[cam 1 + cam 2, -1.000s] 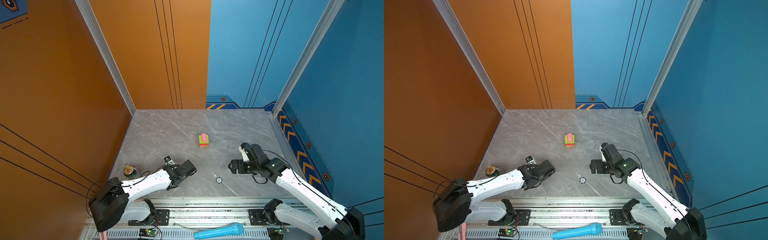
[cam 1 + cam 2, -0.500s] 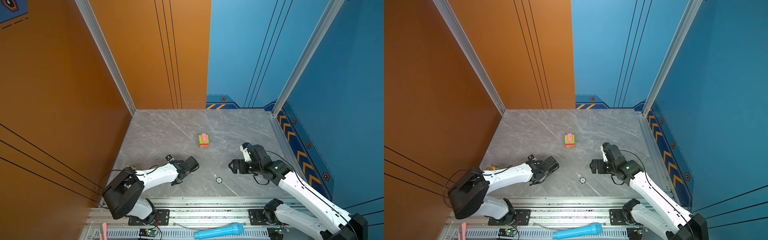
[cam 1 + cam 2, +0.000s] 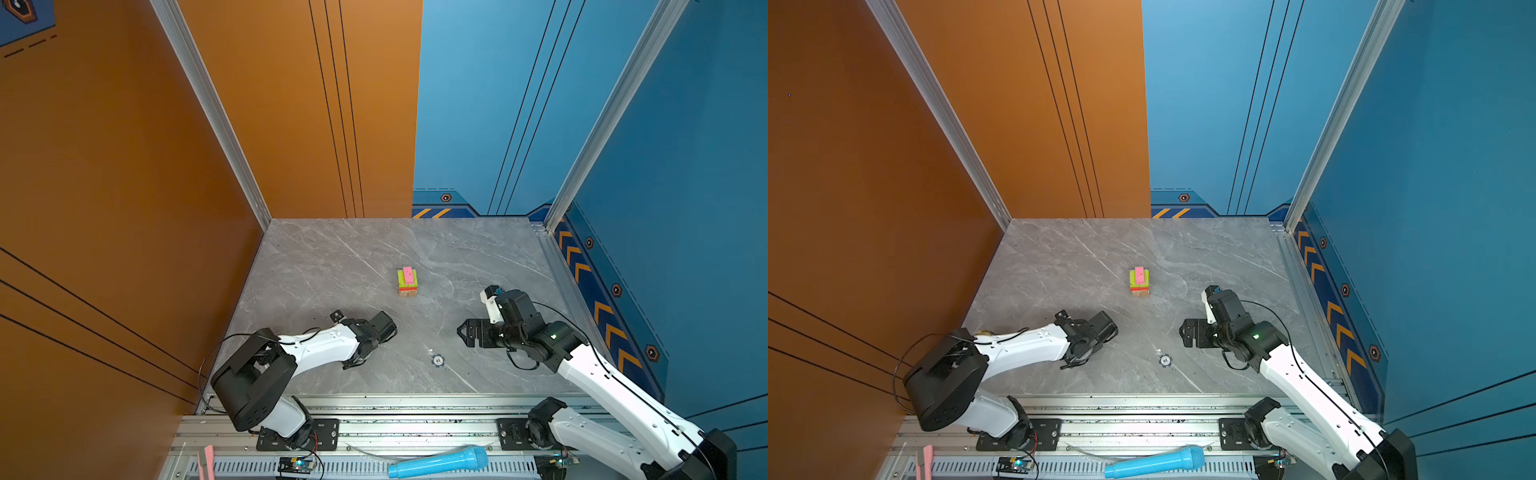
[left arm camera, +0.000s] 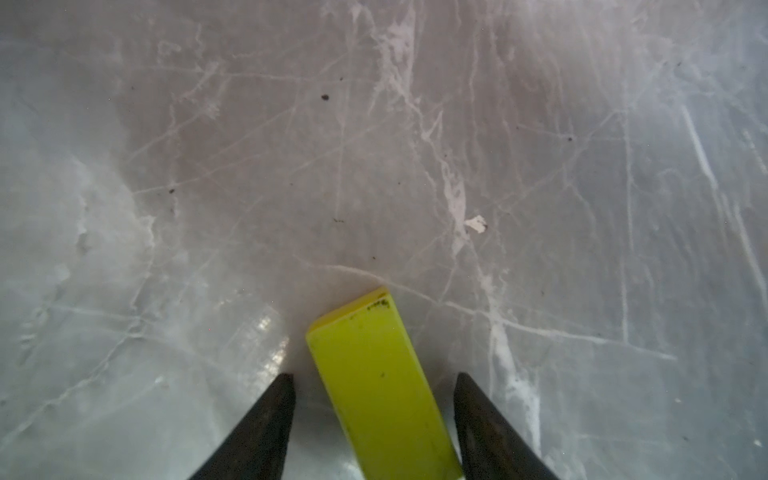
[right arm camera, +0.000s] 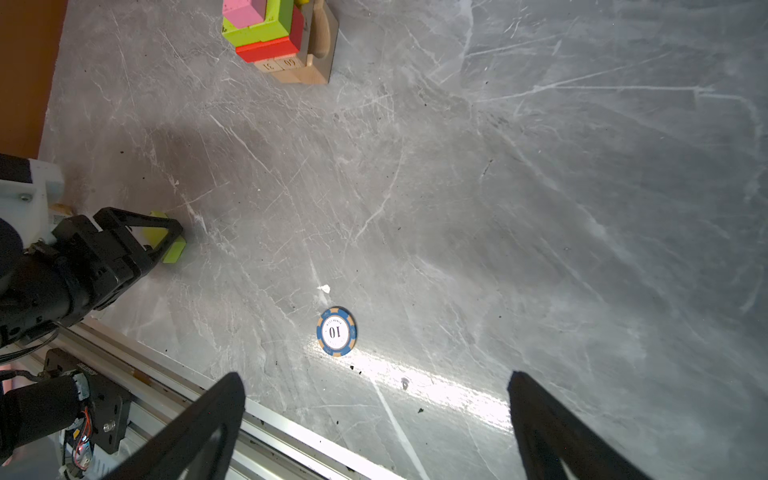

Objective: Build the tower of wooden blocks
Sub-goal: 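Lift the lime-green block and carry it to the tower with the left gripper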

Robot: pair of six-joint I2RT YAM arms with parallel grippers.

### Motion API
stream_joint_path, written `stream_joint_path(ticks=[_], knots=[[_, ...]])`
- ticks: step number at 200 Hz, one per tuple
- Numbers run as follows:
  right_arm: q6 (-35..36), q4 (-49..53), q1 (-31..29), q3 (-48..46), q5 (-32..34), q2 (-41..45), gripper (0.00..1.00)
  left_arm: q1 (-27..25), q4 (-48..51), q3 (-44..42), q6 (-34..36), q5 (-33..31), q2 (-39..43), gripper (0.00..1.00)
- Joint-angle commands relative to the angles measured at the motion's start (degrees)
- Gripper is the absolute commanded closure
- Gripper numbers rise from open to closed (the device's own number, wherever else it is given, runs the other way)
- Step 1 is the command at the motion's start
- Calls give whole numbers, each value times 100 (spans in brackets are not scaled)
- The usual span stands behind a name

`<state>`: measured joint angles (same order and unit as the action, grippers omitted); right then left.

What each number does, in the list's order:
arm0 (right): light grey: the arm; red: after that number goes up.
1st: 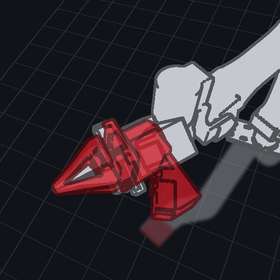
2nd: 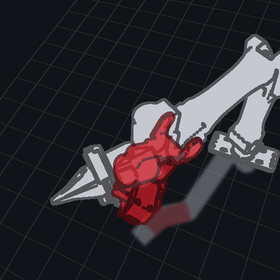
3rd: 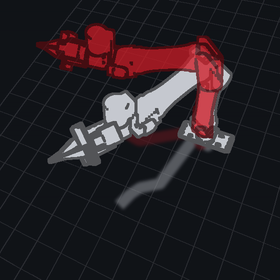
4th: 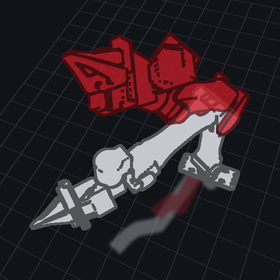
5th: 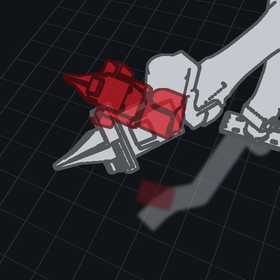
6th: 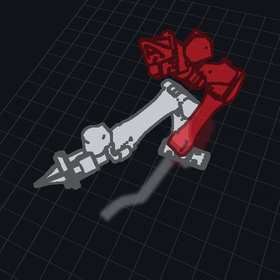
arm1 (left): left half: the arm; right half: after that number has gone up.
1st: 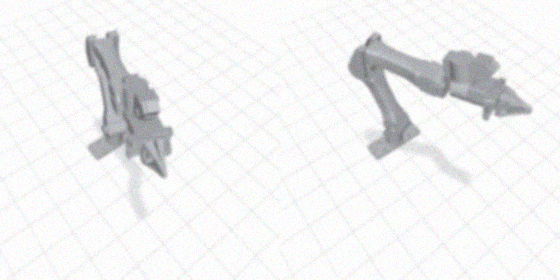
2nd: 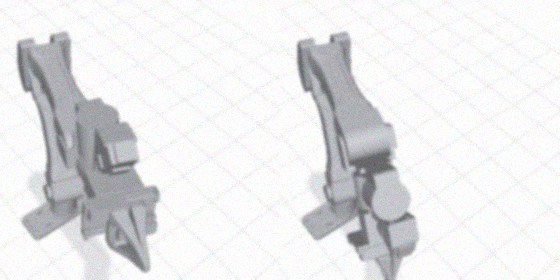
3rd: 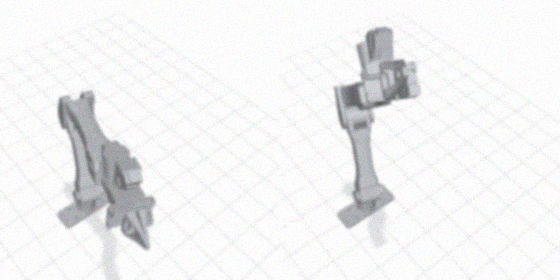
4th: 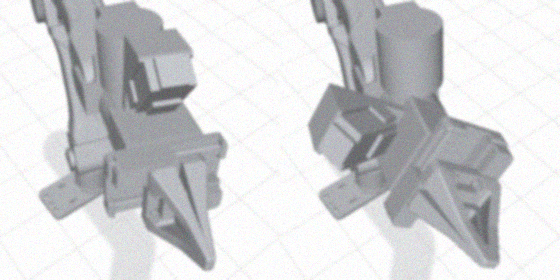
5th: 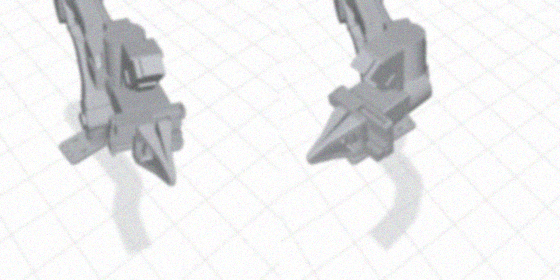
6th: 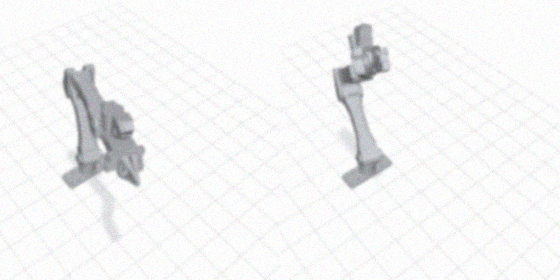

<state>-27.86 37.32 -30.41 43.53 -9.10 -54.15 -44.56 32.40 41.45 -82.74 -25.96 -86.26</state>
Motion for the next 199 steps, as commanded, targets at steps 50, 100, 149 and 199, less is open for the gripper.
stream_joint_path(ticks=[50, 100, 149, 199], knots=[[0, -36, -4, -99, -48, 89, 0, 182, 73, -278, 277, 211, 133, 54], [-69, 77, -179, -55, 125, 159, 0, 349, 72, -282, 763, 363, 156, 76], [-238, 203, -311, -3, 354, 228, 0, 279, 147, 103, 1551, 665, -45, 80], [-280, 377, -448, 65, 635, 254, 0, 79, 544, 881, 2123, 662, -196, 79]])
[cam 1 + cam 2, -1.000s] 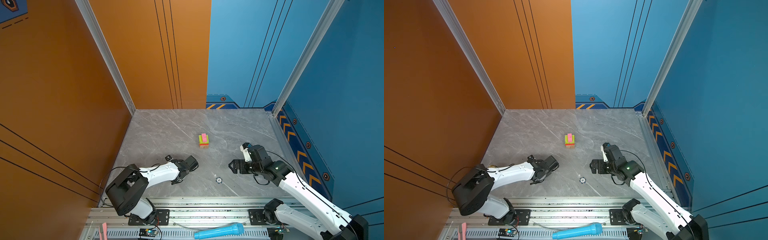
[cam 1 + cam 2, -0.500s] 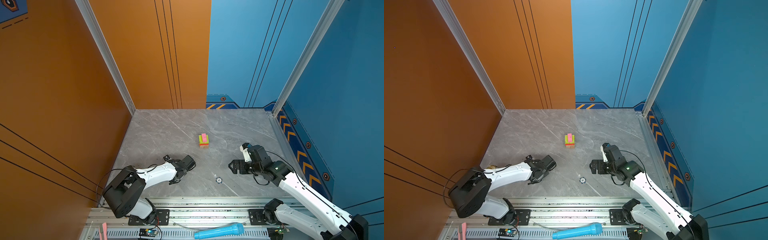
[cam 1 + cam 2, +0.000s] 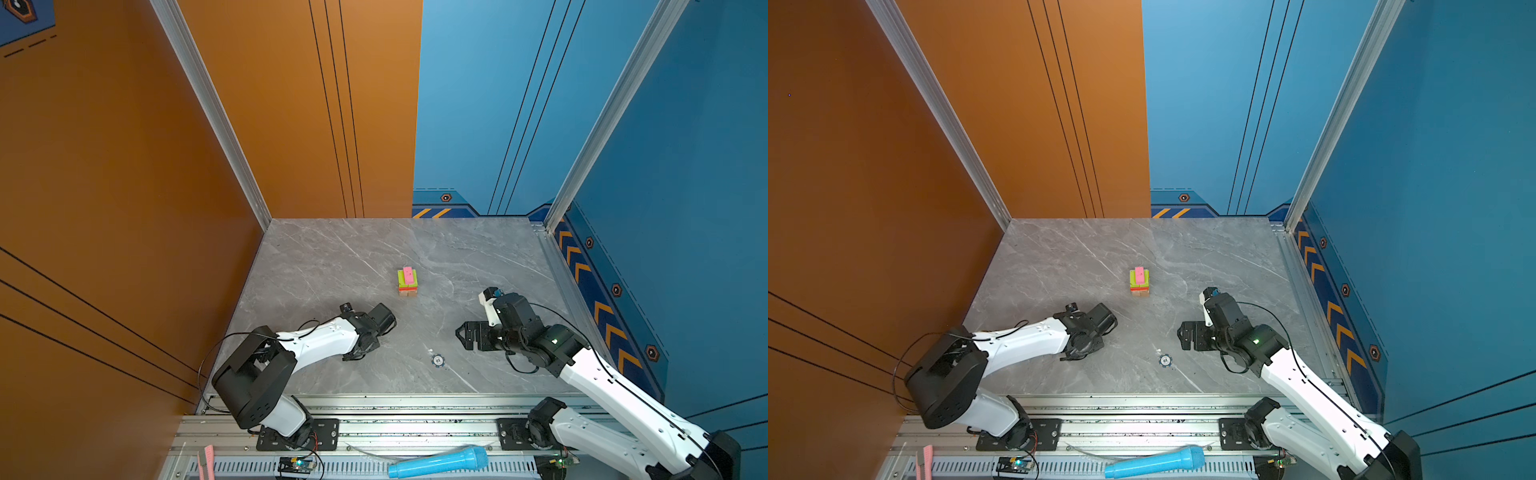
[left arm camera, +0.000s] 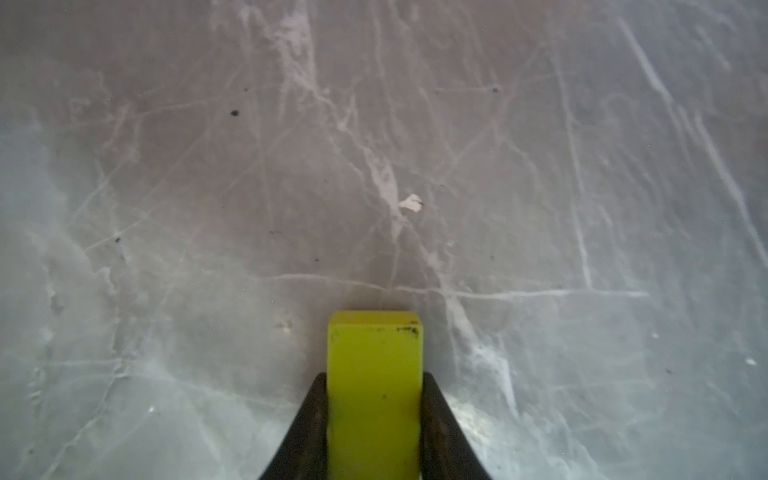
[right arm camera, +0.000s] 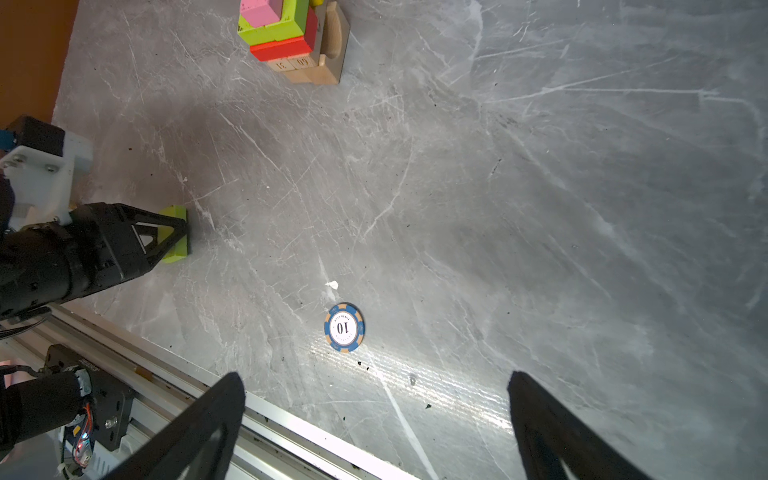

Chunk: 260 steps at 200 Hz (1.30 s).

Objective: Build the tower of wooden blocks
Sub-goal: 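Lift the lime-green block and carry it to the tower with the left gripper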

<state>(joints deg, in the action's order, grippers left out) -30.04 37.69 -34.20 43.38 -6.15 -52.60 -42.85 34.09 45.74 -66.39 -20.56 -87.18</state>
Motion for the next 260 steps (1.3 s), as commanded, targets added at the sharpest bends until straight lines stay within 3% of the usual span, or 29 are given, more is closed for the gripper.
stream_joint_path(ticks=[1, 93, 200, 260], knots=[[-58, 351, -70, 86, 355, 100, 0, -96, 391, 471, 501, 122, -114, 79], [-142, 632, -58, 328, 694, 124, 0, -183, 907, 2580, 1581, -140, -486, 78], [-72, 617, -42, 751, 816, -377, 0, 176, 1305, 5527, 2622, 254, -2371, 74], [-54, 617, 46, 895, 816, -548, 0, 294, 1444, 6321, 2784, 514, -3035, 74]])
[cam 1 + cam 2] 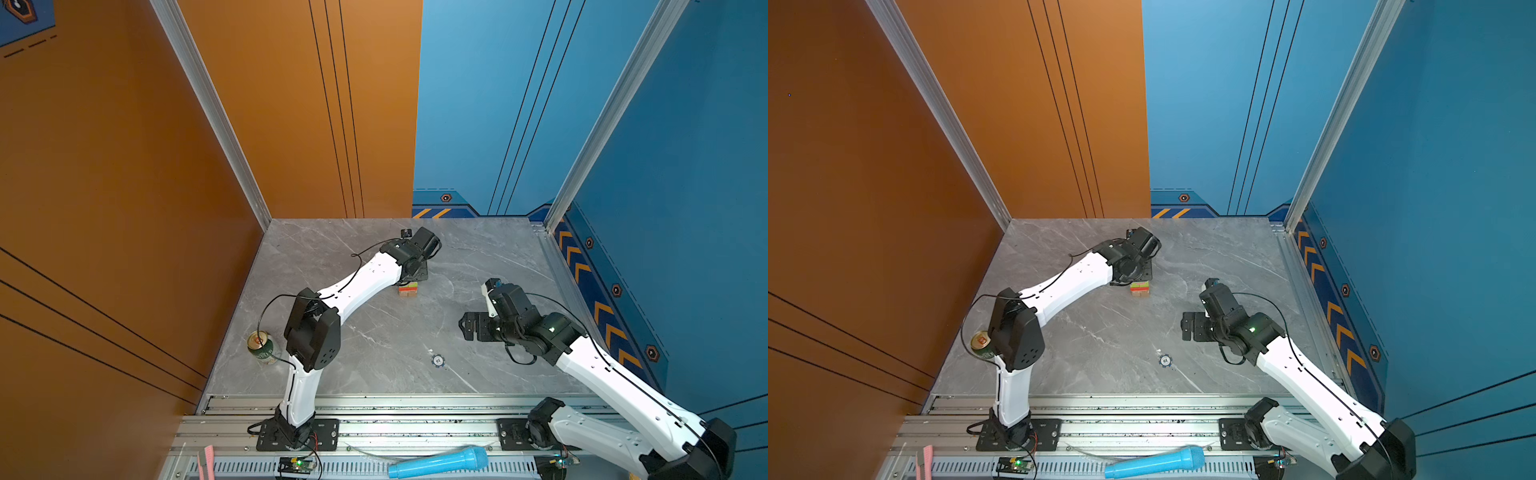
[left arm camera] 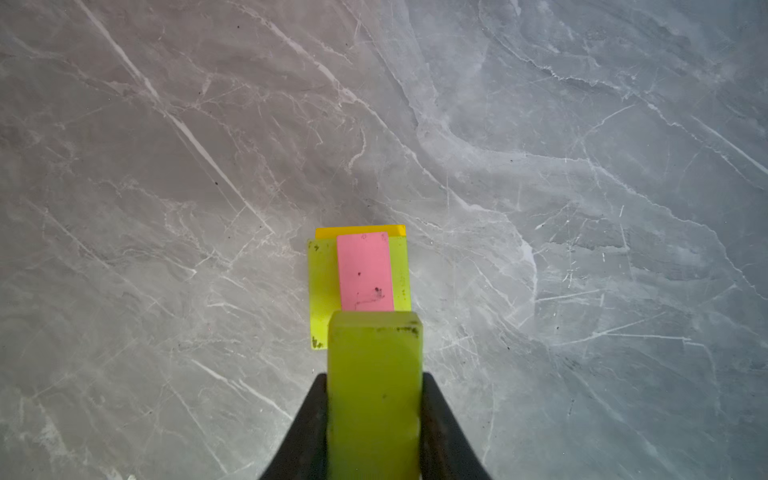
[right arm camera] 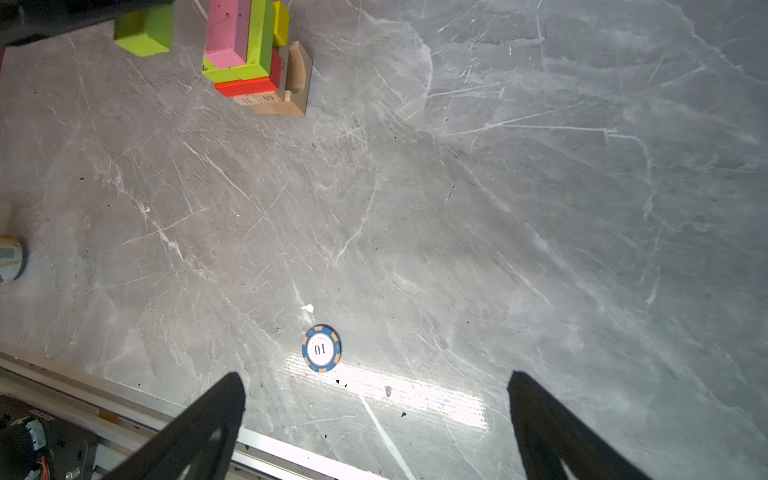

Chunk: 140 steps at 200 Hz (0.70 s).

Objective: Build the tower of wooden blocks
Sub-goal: 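Lower the lime-green block onto the pink block with the left gripper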

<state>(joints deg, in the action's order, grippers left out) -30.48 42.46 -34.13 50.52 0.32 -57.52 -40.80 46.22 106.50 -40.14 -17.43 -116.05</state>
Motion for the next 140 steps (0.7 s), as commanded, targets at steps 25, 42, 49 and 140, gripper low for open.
stream_joint_path(ticks=[25, 42, 49, 140], knots=[[-37, 140, 79, 229, 149, -33, 0, 137, 226, 367, 182, 260, -263, 74], [-54, 165, 98, 246, 143, -1, 0, 152, 230, 426, 199, 297, -345, 74], [-55, 181, 115, 254, 153, 11, 0, 165, 229, 435, 193, 296, -376, 74], [-55, 245, 196, 245, 170, 21, 0, 240, 238, 609, 252, 360, -603, 74]])
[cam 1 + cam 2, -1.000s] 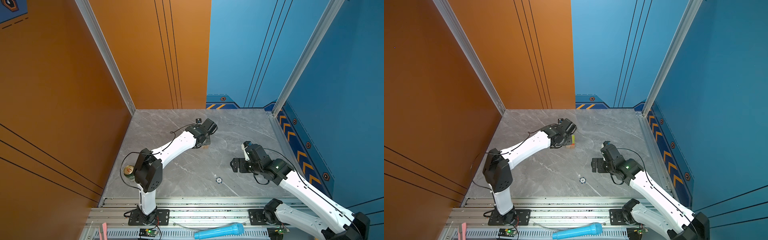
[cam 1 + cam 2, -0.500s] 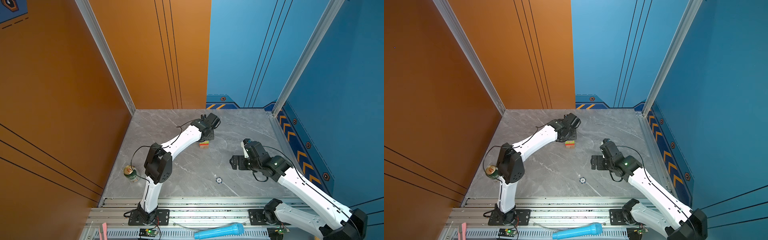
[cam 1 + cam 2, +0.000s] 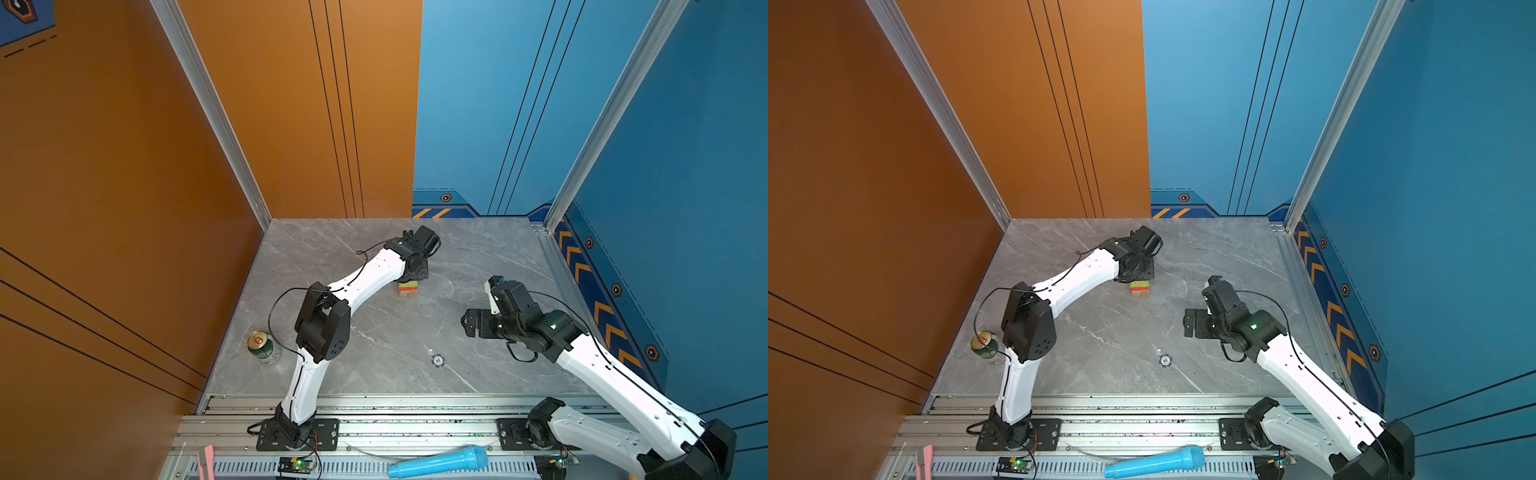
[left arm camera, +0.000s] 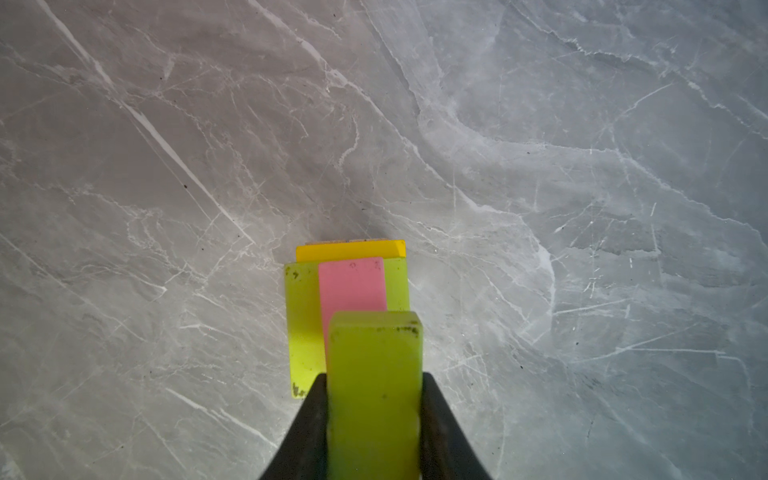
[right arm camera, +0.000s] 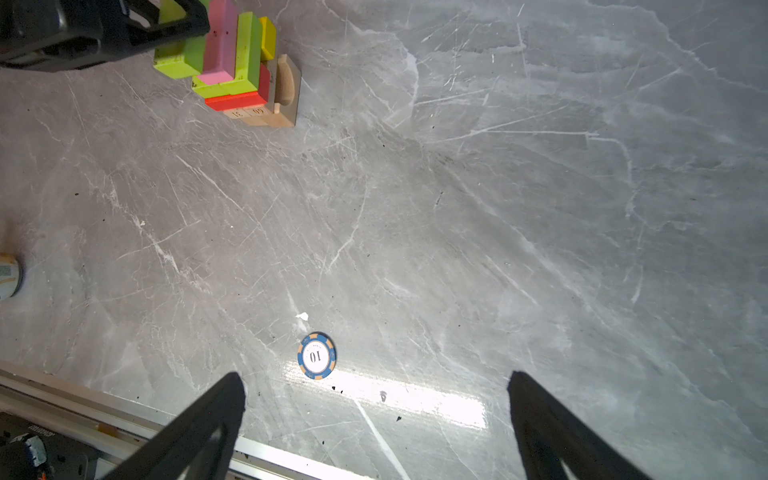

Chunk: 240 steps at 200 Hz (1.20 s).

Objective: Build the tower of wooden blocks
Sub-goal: 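Lower the lime-green block onto the pink block with the left gripper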

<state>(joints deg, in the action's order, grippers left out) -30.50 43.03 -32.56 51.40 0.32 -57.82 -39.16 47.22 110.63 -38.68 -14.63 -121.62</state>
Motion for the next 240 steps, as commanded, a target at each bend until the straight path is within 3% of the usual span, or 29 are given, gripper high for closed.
stream_joint_path(ticks=[1, 240], knots=[[-52, 188, 39, 155, 166, 52, 0, 75, 138, 196, 106, 77, -46, 74], [-55, 316, 179, 150, 192, 95, 0, 165, 123, 370, 88, 13, -344, 72]])
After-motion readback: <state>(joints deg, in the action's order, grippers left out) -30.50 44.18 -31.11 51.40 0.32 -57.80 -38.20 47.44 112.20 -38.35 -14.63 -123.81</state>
